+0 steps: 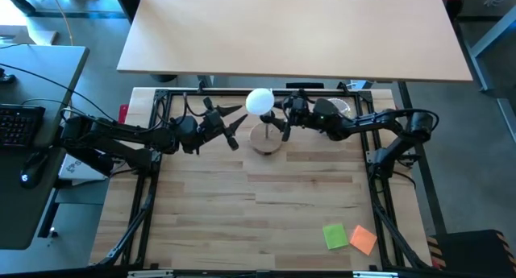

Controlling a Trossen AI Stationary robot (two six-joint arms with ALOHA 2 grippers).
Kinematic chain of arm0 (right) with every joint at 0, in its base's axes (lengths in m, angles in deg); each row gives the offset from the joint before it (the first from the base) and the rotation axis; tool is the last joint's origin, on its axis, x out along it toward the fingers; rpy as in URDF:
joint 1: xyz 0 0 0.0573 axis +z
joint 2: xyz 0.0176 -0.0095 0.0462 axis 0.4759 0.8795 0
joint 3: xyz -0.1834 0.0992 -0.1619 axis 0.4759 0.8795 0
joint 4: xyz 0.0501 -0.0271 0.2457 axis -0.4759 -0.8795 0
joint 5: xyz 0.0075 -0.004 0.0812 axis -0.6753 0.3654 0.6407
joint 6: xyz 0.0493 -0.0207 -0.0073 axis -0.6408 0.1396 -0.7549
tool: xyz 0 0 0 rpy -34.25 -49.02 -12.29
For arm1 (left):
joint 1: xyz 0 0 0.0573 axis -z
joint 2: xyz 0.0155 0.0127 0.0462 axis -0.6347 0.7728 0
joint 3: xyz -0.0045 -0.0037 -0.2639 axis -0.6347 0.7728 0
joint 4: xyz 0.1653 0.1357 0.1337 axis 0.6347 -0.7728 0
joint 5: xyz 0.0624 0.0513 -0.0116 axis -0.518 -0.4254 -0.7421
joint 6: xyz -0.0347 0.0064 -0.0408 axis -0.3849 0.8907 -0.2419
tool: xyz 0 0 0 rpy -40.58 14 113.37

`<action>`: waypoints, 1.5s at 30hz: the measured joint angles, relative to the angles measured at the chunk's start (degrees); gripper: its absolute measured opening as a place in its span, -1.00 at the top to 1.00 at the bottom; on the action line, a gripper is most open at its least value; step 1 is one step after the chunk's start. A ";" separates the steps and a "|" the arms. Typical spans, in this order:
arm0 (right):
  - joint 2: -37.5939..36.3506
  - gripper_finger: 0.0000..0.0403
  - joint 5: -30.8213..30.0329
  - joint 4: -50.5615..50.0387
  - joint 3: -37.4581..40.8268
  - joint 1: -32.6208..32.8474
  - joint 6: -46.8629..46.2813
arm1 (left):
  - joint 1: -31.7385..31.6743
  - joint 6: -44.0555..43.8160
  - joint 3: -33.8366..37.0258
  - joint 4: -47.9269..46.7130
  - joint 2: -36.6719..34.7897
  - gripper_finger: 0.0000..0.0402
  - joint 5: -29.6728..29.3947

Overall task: Screw lightbulb
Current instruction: Insert the lightbulb into the lamp

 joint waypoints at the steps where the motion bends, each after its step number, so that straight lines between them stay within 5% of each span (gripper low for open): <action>1: -0.32 -0.27 0.03 0.02 0.00 0.00 0.32 | 0.00 0.00 0.00 -0.09 0.00 0.26 0.01; 11: -2.28 -0.27 0.27 -0.83 -0.07 0.02 1.31 | 0.02 -0.01 0.00 -0.57 0.00 0.26 0.01; 21: -13.23 -0.27 0.19 -15.28 -0.13 0.15 3.89 | -0.46 -0.73 0.00 -5.55 0.00 0.26 -6.00; 25: -18.41 -0.22 0.02 -20.55 -0.13 0.69 3.34 | -4.37 -4.44 0.02 -10.67 0.00 0.27 -0.88; 31: -21.62 0.17 -0.07 -17.30 -0.15 3.67 4.10 | -11.34 -6.07 0.02 -8.16 0.95 0.36 14.78; 36: -19.93 0.61 0.80 -14.98 -0.73 4.57 3.57 | -14.22 -5.97 0.02 -2.82 2.72 0.42 22.23; 41: -16.65 0.94 0.99 -14.67 -2.85 4.57 4.56 | -14.85 -4.57 0.04 0.07 3.85 0.43 24.58; 45: -15.37 0.97 0.35 -13.80 -3.73 4.50 5.35 | -14.91 -4.46 0.04 0.56 3.89 0.43 24.39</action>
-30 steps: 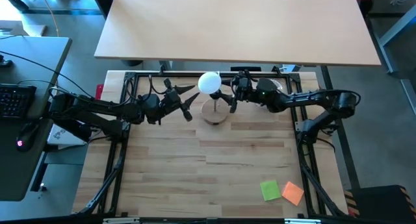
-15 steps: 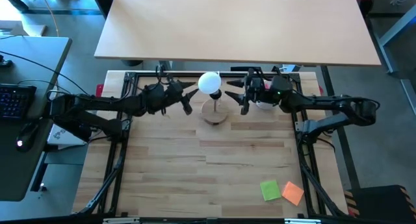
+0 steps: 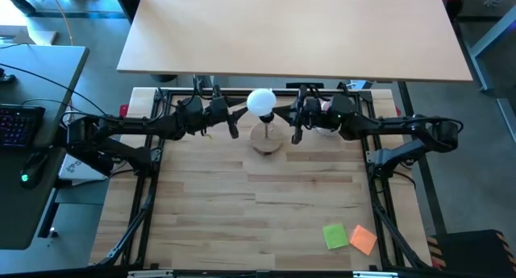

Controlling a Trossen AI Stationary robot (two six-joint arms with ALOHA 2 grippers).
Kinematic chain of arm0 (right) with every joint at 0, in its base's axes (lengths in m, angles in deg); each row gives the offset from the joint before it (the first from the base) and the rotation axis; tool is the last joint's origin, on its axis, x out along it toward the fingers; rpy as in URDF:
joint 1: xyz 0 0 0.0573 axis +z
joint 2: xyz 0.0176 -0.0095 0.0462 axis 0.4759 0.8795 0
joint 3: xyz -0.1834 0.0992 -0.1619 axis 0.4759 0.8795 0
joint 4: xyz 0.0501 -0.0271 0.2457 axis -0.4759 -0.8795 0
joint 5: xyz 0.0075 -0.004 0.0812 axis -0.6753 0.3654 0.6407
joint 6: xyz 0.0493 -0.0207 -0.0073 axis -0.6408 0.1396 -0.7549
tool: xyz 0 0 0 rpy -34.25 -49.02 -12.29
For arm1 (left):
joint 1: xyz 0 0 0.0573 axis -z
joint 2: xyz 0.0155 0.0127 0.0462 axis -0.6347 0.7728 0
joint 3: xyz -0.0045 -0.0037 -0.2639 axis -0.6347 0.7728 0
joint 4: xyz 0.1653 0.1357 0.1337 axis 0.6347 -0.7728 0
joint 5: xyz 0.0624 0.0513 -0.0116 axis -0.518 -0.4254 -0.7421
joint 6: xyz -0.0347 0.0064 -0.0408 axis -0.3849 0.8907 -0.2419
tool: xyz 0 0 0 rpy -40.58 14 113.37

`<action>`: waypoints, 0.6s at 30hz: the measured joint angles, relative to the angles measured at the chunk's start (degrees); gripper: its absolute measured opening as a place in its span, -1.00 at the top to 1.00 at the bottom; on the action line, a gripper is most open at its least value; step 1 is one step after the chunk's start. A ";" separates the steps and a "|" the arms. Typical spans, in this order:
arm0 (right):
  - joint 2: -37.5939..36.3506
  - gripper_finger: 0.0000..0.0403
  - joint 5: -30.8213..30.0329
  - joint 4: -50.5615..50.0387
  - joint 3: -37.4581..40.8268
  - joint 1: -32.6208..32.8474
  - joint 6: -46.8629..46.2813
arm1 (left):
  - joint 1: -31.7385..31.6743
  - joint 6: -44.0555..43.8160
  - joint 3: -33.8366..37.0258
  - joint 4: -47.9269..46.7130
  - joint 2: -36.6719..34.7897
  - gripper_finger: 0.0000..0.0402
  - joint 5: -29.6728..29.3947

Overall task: Screw lightbulb
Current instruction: Insert the lightbulb into the lamp

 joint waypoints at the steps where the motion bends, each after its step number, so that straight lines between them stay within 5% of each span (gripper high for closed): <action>1: 0.06 0.97 -0.24 0.05 -0.10 -0.29 0.24 | 0.02 0.00 0.00 -0.04 0.00 0.43 0.04; 18: 0.14 0.99 -1.45 -1.33 -0.12 -5.02 -5.19 | 1.14 -2.95 0.00 0.44 -0.07 0.43 0.01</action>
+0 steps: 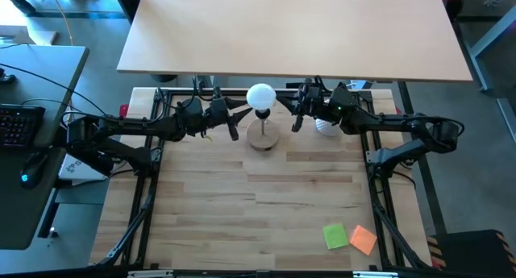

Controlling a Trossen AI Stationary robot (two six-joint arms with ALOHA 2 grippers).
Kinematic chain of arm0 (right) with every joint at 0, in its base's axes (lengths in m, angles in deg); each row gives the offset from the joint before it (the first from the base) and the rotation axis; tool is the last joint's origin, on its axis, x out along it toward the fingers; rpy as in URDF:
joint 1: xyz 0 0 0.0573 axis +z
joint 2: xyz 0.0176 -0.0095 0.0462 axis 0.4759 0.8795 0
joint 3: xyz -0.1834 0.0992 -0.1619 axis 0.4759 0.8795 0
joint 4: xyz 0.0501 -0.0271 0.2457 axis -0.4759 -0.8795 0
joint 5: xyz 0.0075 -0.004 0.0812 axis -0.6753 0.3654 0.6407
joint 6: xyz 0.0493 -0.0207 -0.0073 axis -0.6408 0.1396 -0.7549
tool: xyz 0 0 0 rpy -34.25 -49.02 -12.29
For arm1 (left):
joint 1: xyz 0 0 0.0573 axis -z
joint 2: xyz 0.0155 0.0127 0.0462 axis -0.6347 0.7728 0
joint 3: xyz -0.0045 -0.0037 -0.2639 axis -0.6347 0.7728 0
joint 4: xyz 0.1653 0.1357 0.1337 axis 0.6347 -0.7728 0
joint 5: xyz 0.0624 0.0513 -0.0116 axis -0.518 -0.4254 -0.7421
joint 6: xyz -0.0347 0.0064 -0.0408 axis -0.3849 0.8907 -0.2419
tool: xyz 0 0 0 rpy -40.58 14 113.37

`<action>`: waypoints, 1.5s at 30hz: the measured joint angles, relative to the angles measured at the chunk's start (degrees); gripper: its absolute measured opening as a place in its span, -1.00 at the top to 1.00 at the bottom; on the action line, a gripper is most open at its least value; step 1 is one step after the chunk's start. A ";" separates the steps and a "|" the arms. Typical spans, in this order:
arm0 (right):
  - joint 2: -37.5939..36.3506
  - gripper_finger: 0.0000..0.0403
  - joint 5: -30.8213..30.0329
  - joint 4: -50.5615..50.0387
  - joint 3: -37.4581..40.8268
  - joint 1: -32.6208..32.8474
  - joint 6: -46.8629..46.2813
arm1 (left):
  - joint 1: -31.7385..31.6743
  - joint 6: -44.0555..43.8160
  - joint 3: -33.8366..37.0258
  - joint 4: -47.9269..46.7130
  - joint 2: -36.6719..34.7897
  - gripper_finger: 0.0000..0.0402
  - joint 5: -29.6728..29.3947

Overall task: Screw lightbulb
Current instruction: Insert the lightbulb into the lamp

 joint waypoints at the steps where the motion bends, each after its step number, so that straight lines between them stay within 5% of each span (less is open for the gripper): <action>1: 0.00 0.99 -0.98 -0.02 0.00 0.04 0.00 | 0.01 -0.16 0.00 -0.01 -0.02 0.43 -0.03; 17: -0.71 0.99 -10.20 -0.25 0.04 1.64 2.04 | 0.15 0.65 -0.04 -7.63 -4.50 0.43 -8.06; 30: -0.54 0.99 -4.84 1.21 0.04 4.04 6.47 | -6.58 0.00 -0.04 1.03 -1.35 0.43 4.44; 45: -0.55 0.99 -9.77 0.84 0.04 -2.31 1.27 | -6.51 -5.57 -0.04 1.60 -1.04 0.43 4.42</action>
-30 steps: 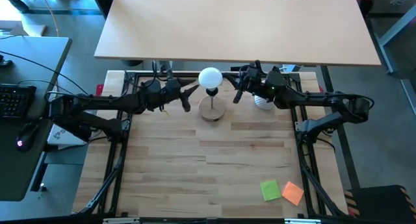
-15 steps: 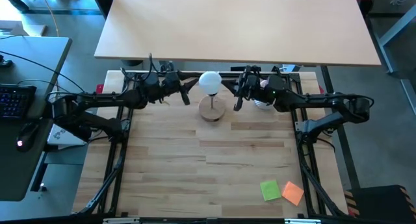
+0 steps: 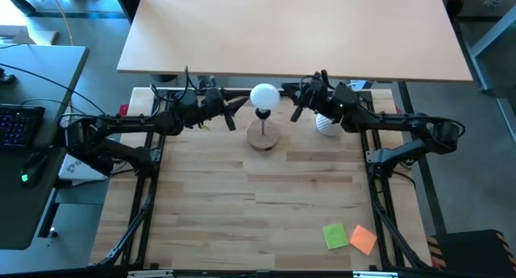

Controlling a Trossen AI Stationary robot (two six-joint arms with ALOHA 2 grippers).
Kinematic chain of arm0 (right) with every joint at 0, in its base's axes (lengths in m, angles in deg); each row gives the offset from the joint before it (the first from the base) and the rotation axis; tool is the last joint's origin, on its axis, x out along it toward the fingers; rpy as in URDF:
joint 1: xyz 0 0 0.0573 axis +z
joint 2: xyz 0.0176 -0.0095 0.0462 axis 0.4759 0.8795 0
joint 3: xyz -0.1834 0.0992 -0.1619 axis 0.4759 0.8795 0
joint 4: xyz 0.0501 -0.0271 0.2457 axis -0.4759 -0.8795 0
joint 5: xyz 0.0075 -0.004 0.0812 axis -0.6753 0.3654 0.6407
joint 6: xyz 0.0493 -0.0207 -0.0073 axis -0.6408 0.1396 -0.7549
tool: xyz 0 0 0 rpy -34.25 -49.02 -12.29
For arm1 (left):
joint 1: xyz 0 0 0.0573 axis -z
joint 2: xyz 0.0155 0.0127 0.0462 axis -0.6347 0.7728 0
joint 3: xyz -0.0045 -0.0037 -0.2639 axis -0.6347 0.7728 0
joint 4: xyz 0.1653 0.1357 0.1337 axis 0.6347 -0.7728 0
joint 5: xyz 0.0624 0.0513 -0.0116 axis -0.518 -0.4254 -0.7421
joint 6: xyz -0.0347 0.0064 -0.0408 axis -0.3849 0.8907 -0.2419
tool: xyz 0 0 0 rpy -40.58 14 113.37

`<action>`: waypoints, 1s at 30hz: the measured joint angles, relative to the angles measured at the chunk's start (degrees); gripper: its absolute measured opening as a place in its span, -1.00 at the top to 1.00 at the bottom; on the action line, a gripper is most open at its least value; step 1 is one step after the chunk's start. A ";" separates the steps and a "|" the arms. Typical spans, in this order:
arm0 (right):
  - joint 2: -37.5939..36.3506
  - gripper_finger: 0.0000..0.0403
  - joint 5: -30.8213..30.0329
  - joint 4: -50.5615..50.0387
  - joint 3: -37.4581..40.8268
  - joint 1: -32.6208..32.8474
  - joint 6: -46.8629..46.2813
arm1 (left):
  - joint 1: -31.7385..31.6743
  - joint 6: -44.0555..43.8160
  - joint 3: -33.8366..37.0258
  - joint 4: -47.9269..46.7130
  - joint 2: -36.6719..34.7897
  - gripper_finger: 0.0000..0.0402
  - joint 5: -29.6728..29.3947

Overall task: Screw lightbulb
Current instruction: Insert the lightbulb into the lamp

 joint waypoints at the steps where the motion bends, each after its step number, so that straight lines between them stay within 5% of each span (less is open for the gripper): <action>1: 0.00 0.99 -0.01 -0.10 0.00 -0.40 -0.26 | 0.00 0.00 0.00 0.00 0.00 0.43 -0.49; 9: -3.99 0.99 -5.93 -5.07 0.02 0.05 1.06 | 0.07 -0.07 0.00 -3.61 -2.06 0.43 -3.16; 14: -6.86 0.99 -3.74 -10.72 0.02 4.76 4.69 | 0.07 -0.04 0.00 -3.69 -3.32 0.43 -2.49; 21: -6.59 0.99 -3.13 -12.33 0.02 9.06 2.00 | 0.07 -0.04 0.00 -1.35 -2.22 0.43 0.77; 30: -1.47 0.99 -3.04 -7.57 0.04 5.59 0.68 | 0.01 -1.94 0.00 2.59 -0.05 0.43 1.57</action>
